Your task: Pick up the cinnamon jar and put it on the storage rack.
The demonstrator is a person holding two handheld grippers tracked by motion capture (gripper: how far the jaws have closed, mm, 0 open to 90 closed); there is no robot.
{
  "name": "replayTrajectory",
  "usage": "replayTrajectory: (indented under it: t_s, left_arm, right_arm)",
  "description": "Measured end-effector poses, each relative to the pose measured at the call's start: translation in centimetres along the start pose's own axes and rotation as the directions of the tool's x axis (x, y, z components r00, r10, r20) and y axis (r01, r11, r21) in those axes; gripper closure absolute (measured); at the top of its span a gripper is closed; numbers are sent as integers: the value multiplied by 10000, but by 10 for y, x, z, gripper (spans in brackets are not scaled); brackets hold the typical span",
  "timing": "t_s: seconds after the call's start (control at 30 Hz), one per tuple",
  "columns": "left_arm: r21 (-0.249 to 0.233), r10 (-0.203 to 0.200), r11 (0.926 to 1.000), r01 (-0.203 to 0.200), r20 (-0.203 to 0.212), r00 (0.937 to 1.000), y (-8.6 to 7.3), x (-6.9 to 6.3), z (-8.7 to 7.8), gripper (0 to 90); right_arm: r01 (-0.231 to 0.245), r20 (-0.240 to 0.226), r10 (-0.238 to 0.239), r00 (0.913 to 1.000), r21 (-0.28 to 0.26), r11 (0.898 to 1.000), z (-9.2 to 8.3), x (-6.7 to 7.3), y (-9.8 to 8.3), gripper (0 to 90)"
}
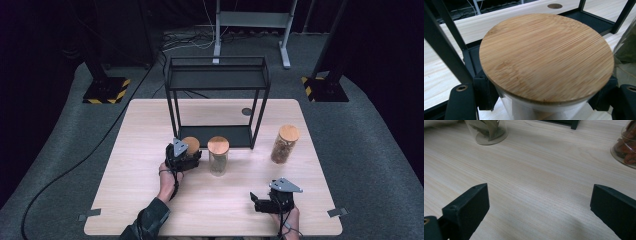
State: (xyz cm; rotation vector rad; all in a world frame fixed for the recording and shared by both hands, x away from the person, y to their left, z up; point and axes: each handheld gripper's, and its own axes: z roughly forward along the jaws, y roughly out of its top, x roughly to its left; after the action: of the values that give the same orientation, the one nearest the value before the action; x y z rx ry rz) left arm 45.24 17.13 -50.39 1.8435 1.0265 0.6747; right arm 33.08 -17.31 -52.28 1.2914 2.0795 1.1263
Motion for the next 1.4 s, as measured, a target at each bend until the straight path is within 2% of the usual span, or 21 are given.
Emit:
replayTrajectory:
  t_s: [0.27, 0.77, 1.4]
  left_arm:
    - [-19, -120, 9999, 120, -19, 9999, 3, 0, 6, 255]
    - [-60, -44, 10000, 44, -66, 10000, 15, -1, 16, 255]
    - [-144, -288, 9995, 288, 2, 9996, 24, -3, 31, 255]
  right_arm:
    - [7, 0, -7, 10000, -3, 10000, 0, 0, 0, 16]
    - [22, -9, -22, 10000, -3, 10000, 0, 0, 0, 16]
    - [33, -9, -33, 10000, -4, 10000, 0, 0, 0, 16]
